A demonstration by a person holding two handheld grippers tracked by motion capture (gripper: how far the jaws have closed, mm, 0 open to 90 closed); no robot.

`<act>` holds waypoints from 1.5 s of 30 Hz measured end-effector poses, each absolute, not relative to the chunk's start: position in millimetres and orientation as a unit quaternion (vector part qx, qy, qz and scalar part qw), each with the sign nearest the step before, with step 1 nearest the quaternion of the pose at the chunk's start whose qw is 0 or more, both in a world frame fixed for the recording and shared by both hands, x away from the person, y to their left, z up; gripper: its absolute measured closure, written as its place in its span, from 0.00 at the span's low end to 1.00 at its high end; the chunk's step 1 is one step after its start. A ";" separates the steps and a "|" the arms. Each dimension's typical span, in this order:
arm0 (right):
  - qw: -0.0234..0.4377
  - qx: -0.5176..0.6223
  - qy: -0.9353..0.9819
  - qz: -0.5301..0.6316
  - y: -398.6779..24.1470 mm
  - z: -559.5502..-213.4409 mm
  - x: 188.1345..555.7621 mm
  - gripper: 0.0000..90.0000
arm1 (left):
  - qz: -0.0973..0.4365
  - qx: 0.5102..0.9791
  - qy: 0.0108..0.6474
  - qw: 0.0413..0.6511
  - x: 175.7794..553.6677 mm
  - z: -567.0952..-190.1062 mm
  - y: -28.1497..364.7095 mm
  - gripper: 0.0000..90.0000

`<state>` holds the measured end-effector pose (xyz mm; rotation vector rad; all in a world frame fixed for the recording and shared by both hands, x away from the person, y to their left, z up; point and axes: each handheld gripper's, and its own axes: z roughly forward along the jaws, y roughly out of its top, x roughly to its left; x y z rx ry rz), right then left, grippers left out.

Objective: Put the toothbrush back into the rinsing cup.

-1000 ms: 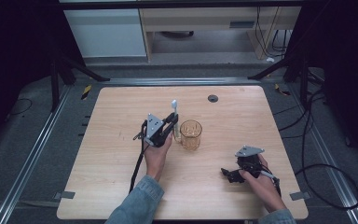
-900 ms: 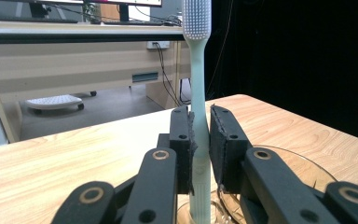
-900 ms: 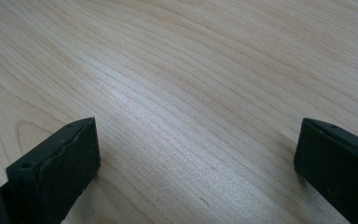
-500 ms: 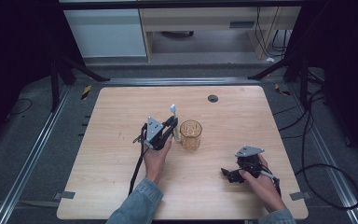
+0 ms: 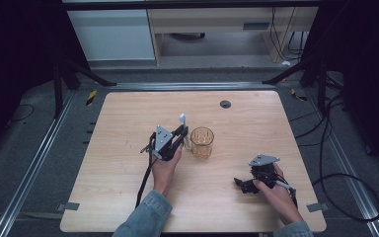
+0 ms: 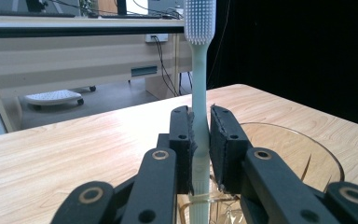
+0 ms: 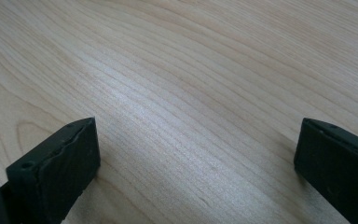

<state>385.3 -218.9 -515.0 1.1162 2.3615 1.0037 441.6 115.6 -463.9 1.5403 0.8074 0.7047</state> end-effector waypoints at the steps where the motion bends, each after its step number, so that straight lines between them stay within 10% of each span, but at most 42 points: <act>1: 0.171 0.393 0.832 0.353 -219.0 -515.0 385.3 0.01 | 0.303 0.663 0.347 0.590 441.4 -464.5 115.8 0.88; 45: 0.171 0.393 0.831 0.353 -218.9 -515.0 385.3 0.01 | 0.289 0.674 0.360 0.577 443.3 -469.9 115.1 0.84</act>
